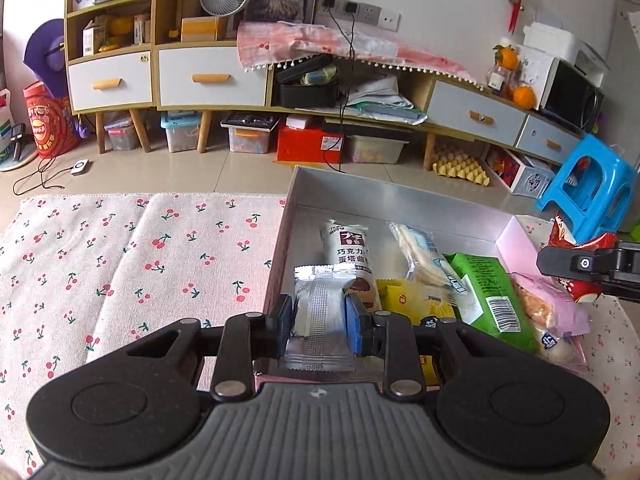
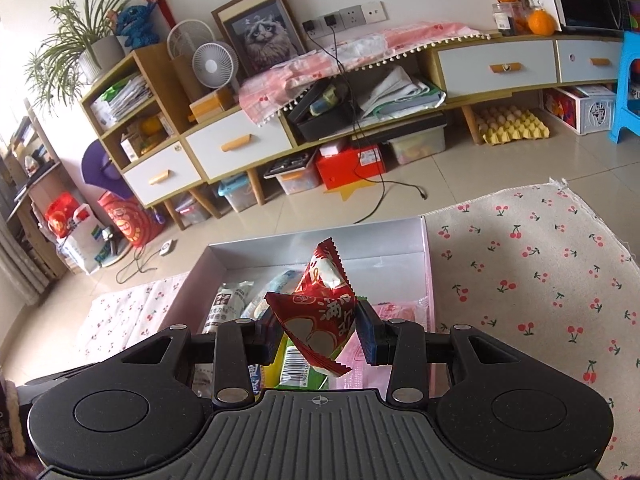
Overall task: Organize snacks
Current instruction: 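Carry both packets into the pink box and open both tools, then move both tools back toward the red candy and white biscuit packets, then grasp the red candy packet with the left tool while the right tool grasps the white biscuit packet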
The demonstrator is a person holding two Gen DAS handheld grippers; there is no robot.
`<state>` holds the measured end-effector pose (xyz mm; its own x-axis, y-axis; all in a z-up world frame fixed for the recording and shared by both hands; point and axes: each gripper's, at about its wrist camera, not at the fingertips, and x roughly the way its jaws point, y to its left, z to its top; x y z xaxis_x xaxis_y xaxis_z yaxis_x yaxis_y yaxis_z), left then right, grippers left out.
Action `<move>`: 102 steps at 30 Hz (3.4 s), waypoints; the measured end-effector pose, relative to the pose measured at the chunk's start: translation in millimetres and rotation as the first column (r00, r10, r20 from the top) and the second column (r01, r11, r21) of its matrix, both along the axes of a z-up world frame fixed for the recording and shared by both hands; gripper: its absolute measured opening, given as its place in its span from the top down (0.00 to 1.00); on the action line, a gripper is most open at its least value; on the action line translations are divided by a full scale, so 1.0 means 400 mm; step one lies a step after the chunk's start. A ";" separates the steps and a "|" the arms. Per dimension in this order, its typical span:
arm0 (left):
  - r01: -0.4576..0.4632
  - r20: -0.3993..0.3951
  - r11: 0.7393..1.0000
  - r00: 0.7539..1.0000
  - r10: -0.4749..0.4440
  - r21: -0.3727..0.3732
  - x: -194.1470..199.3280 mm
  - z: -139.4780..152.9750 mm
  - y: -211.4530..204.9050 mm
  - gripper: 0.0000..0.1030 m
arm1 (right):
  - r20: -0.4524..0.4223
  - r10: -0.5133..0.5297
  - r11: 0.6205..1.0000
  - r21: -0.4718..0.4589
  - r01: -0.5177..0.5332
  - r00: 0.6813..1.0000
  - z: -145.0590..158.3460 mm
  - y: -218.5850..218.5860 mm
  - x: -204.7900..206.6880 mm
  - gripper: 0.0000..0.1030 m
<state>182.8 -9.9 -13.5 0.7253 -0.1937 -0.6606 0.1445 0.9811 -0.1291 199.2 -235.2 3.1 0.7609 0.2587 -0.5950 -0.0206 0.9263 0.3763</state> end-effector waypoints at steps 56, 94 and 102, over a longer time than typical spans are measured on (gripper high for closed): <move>-0.072 -0.077 0.976 0.993 0.090 0.207 -0.144 0.017 0.142 0.01 | -0.024 0.319 0.885 -0.350 -0.306 0.948 0.017 0.174 -0.261 0.04; -0.044 -0.138 0.990 0.988 0.062 0.131 -0.133 -0.052 0.081 0.56 | -0.140 0.271 0.941 -0.168 -0.293 0.952 -0.049 0.229 -0.174 0.54; -0.056 -0.148 0.991 0.986 0.074 0.123 -0.133 -0.048 0.087 0.69 | -0.176 0.207 0.972 -0.071 -0.222 0.962 -0.057 0.193 -0.148 0.71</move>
